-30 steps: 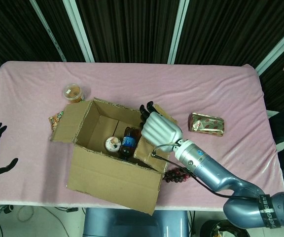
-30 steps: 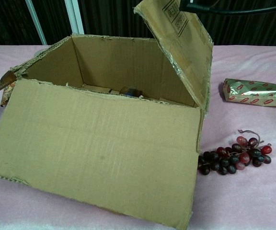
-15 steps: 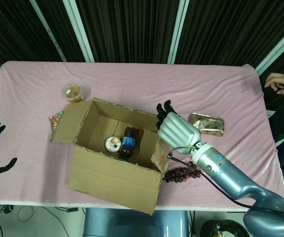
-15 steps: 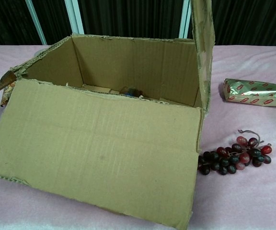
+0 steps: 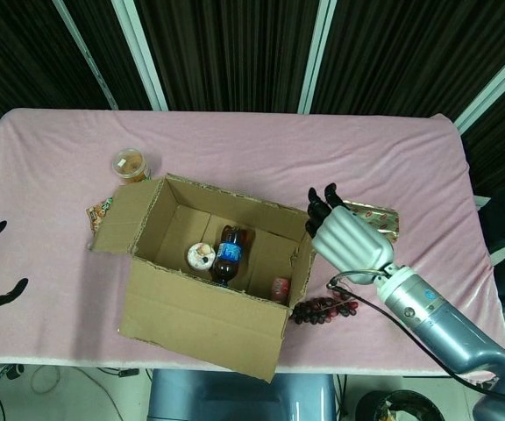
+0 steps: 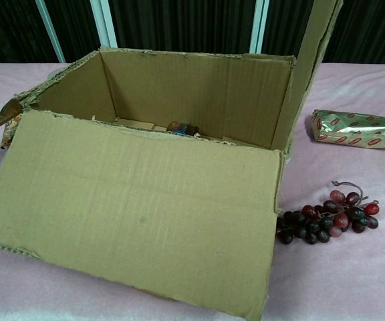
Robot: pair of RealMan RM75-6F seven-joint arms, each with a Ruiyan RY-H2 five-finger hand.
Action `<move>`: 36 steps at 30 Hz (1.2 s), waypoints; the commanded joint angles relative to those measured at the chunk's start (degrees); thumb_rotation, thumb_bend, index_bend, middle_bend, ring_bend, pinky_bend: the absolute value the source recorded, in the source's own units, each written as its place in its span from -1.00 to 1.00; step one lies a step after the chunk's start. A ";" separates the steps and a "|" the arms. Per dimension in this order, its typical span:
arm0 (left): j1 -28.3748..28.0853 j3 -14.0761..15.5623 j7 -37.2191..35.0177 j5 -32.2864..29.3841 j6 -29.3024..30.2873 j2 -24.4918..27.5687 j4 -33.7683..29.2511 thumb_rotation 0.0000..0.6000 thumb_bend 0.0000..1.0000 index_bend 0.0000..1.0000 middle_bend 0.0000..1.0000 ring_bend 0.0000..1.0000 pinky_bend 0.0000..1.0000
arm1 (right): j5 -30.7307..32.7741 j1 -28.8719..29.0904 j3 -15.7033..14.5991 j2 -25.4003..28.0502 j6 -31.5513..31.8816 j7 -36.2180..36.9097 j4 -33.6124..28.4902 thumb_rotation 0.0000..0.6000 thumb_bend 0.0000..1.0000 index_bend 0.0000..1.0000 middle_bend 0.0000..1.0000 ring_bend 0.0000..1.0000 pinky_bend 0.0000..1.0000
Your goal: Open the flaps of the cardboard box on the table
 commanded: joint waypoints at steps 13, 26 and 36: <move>0.14 0.05 1.24 0.45 0.36 -0.28 0.22 1.00 -0.58 -1.00 -1.00 -1.00 -0.96 | -16.57 -13.72 -0.28 2.18 3.47 11.99 3.08 1.00 -0.62 -0.61 -0.63 -0.81 -0.56; 0.08 0.11 2.15 0.90 0.48 -0.55 0.51 1.00 -0.58 -1.00 -1.00 -1.00 -0.96 | -26.48 -25.38 -2.82 1.16 8.90 20.12 8.42 1.00 -0.63 -0.62 -0.63 -0.81 -0.56; 0.14 0.42 3.48 1.67 0.81 -0.51 0.94 1.00 -0.58 -1.00 -1.00 -1.00 -0.96 | -26.51 -34.57 -2.65 -8.98 19.06 26.05 15.74 1.00 -0.63 -0.82 -0.70 -0.82 -0.56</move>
